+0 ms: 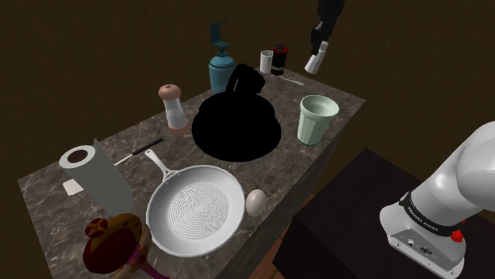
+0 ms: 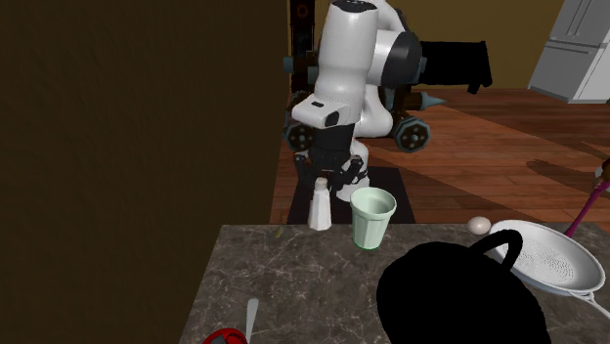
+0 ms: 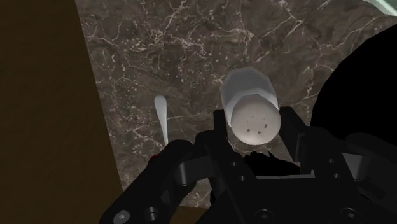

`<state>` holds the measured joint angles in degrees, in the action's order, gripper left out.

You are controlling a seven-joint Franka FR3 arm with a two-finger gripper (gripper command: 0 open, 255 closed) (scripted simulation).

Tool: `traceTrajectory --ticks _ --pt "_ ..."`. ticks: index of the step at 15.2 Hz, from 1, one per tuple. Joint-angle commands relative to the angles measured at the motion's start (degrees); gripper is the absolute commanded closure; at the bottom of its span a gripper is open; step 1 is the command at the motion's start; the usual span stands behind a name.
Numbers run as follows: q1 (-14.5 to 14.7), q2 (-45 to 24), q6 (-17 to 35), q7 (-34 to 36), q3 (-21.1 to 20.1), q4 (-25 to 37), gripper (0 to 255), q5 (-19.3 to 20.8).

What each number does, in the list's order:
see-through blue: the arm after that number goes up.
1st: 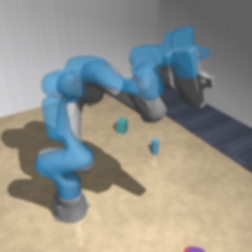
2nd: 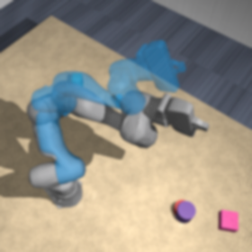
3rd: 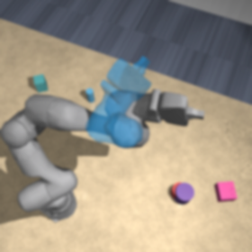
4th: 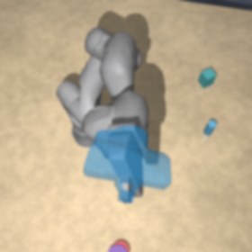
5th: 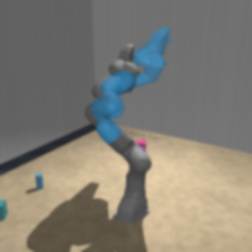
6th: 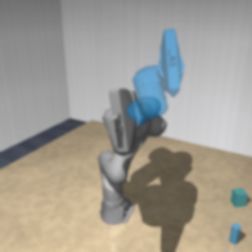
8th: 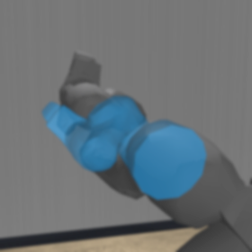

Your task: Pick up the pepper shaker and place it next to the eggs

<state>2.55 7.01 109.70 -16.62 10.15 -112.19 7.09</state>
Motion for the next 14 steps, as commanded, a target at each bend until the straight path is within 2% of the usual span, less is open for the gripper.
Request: traceTrajectory --ticks 1,7,14 --pt "1.2 2.1 -0.1 3.0 -1.6 -2.3 255 0.4" --pt "4.3 7.5 -1.0 11.2 -6.6 -7.7 255 0.4" --pt "8.2 11.3 -2.5 20.6 -13.0 -11.1 255 -0.9"
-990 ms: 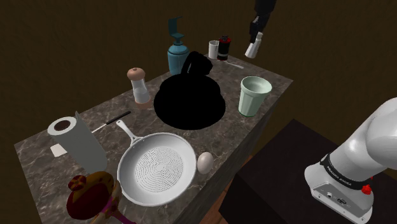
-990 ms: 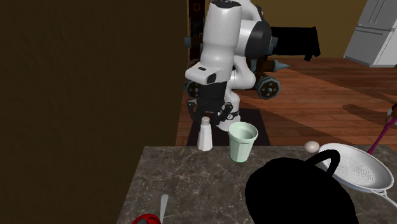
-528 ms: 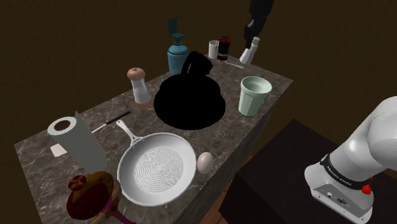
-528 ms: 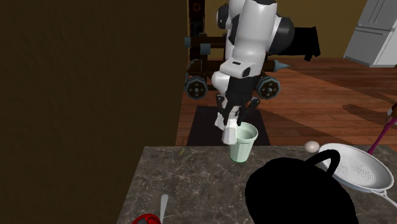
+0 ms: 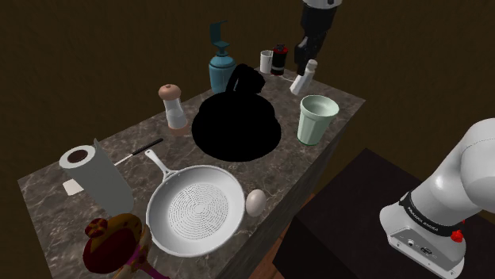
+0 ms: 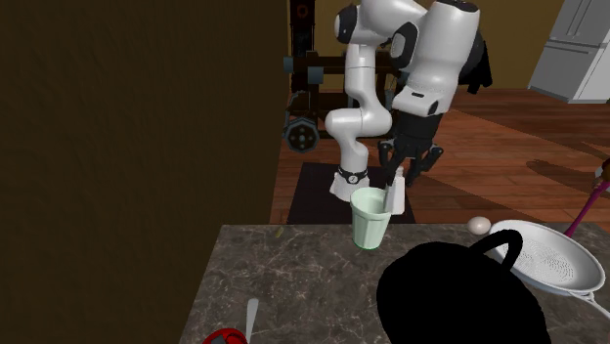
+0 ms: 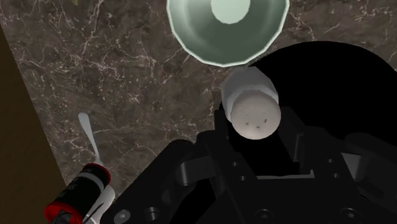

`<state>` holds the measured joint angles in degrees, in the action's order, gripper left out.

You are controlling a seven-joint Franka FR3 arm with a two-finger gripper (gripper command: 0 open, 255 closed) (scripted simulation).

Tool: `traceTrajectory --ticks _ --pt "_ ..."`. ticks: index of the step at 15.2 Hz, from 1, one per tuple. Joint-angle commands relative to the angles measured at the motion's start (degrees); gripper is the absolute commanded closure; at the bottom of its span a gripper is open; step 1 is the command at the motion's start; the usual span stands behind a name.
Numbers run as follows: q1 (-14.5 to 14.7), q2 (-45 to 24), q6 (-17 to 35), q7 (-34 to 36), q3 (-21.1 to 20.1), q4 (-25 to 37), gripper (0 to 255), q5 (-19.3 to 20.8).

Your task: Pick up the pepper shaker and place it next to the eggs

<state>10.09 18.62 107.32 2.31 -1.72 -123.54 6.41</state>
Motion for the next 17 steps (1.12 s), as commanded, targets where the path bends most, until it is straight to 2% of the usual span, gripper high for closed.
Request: traceTrajectory --ticks 1,9,17 --pt "1.2 0.0 -0.3 3.1 -2.0 0.0 255 -0.5" --pt "5.6 0.2 -2.1 14.1 -9.7 0.6 255 -2.8" --pt "9.7 -3.6 -3.9 25.5 -17.6 5.2 255 -4.2"
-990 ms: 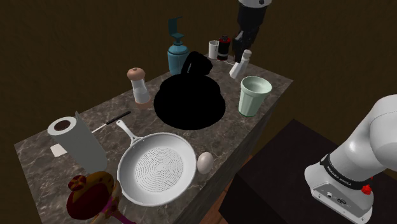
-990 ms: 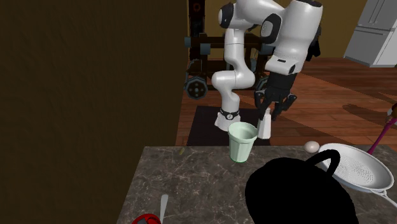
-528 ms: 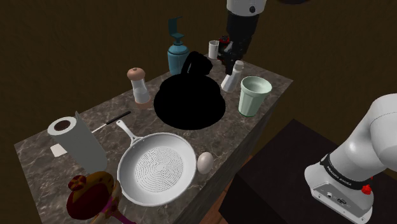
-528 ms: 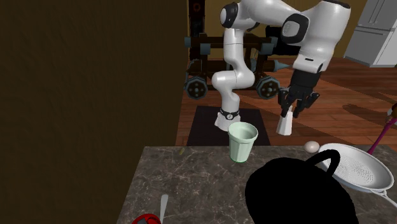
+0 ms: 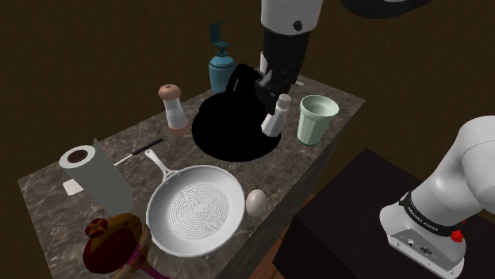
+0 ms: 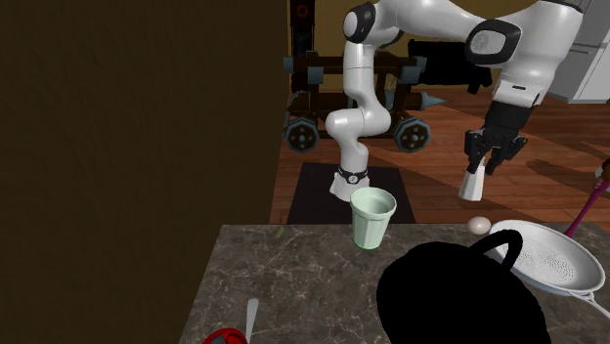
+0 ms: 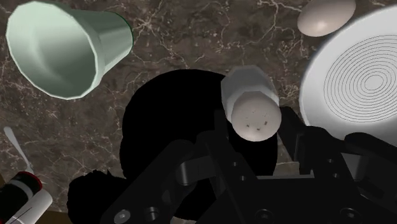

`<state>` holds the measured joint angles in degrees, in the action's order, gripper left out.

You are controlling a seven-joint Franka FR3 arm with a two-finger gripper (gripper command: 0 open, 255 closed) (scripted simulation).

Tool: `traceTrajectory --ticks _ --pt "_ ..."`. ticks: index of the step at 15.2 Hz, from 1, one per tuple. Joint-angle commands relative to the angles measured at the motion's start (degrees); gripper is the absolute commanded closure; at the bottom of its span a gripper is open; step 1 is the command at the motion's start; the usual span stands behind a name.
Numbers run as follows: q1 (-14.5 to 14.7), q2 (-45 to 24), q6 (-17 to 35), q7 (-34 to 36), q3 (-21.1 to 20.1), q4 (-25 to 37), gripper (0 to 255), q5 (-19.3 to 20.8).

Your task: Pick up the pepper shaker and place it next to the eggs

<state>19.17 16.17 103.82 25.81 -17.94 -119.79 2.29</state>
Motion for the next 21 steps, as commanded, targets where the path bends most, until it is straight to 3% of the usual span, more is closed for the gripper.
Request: traceTrajectory --ticks 1,3,21 --pt "1.1 -2.0 -0.7 3.5 -2.3 2.3 255 0.0" --pt "2.1 -3.9 -1.2 6.8 -4.5 4.4 255 0.1" --pt "2.2 -6.7 12.5 9.0 -5.3 -6.8 255 1.3"
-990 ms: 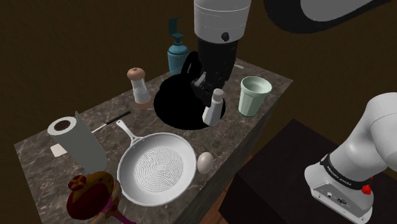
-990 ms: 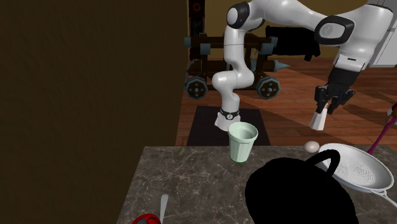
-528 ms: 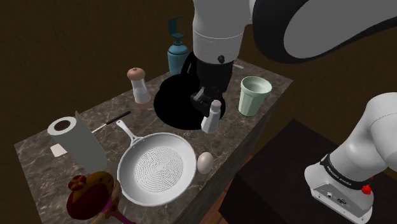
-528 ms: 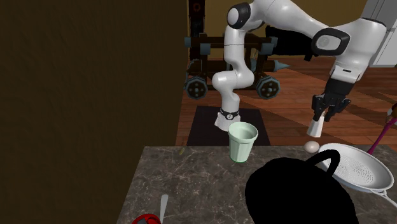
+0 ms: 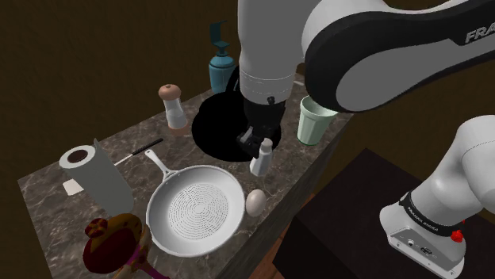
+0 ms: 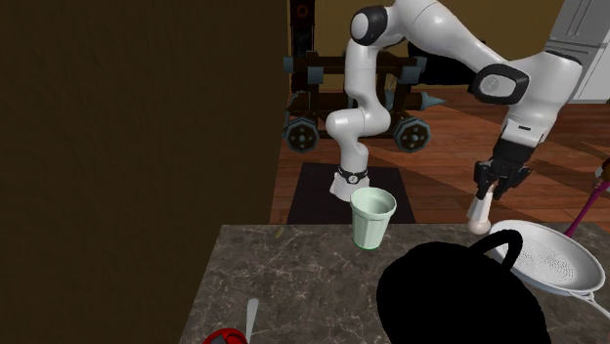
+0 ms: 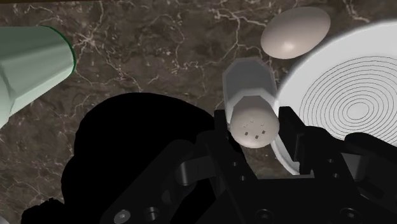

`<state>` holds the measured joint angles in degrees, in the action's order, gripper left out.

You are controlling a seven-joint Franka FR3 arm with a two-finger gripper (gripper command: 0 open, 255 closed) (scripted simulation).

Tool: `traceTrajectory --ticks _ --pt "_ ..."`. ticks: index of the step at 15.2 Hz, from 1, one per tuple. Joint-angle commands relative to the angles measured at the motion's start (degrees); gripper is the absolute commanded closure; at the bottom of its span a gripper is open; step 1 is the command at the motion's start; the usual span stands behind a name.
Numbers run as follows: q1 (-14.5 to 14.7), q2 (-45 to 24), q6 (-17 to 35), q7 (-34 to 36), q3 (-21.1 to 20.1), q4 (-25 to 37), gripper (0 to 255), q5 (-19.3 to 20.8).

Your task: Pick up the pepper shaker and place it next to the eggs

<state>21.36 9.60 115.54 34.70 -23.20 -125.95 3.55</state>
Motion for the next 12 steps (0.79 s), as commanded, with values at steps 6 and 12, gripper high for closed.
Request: traceTrajectory --ticks 6,12 --pt "-0.1 -2.0 5.4 1.3 -0.4 -3.6 255 1.0" --pt "-0.2 -4.4 10.0 2.7 -0.7 -6.0 255 2.4"
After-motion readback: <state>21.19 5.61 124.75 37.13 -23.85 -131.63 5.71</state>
